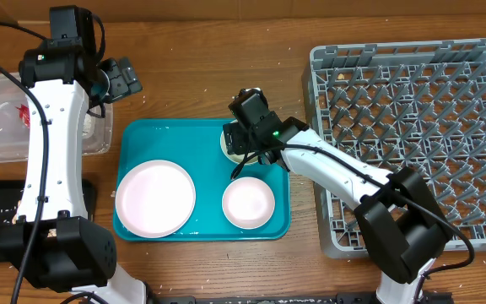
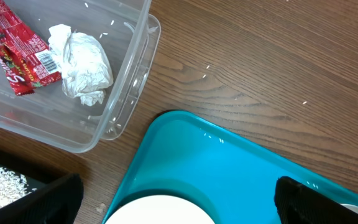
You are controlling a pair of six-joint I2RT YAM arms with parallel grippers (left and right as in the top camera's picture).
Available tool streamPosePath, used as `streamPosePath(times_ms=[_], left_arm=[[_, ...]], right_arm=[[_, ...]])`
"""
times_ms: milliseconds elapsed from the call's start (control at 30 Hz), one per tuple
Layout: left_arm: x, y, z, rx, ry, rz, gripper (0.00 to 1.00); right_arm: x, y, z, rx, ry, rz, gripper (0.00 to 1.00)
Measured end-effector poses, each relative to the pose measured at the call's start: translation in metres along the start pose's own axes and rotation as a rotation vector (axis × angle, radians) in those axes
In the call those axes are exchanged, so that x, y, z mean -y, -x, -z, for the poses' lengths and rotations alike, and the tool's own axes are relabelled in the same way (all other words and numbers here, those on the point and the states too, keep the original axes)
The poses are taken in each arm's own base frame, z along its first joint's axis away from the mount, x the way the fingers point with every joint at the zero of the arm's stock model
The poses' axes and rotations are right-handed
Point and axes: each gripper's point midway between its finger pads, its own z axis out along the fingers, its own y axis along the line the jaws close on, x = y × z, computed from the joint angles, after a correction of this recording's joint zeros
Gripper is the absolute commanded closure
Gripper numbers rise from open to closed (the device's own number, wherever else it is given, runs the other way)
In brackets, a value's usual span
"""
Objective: Sort waste into correct bins and load items into the dishwasher
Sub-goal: 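Lower the right gripper onto the white cup and grip its rim, then lift the white cup with the right gripper and carry it right to the rack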
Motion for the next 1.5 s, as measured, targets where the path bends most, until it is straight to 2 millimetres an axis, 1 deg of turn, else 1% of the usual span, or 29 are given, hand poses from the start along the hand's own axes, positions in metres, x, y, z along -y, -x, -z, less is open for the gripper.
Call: streamPosePath(times_ms=[367,467,700,733,867,1000,1333,1433,1500], left_arm=[[0.0,0.0,0.0,0.0,0.0,0.0,0.0],[0.0,0.0,0.0,0.0,0.0,0.0,0.0],[0.0,0.0,0.0,0.0,0.0,0.0,0.0],[0.0,0.0,0.0,0.0,0.0,0.0,0.0],[0.0,0.0,0.0,0.0,0.0,0.0,0.0],[0.0,0.0,0.0,0.0,0.0,0.0,0.0],[0.0,0.0,0.0,0.0,0.0,0.0,0.0],[0.0,0.0,0.0,0.0,0.0,0.0,0.0],[0.0,0.0,0.0,0.0,0.0,0.0,0.0]], right_arm=[[0.001,-0.002,0.0,-0.01,-0.003,-0.021,0.16],[0.0,-0.003,0.0,-0.011,-0.001,-0.021,0.13],[0.0,-0.009,-0.007,-0.029,-0.006,-0.019,0.13],[0.001,-0.01,-0.008,-0.032,-0.008,-0.019,0.14],[0.001,-0.01,-0.008,-0.034,-0.008,-0.018,0.21],[0.0,-0.01,-0.008,-0.032,-0.008,-0.021,0.33],[0.003,-0.009,-0.003,-0.049,-0.027,-0.016,0.4],[0.002,-0.009,0.002,-0.062,-0.031,-0.015,0.41],[0.002,-0.004,0.011,-0.061,-0.034,-0.016,0.42]])
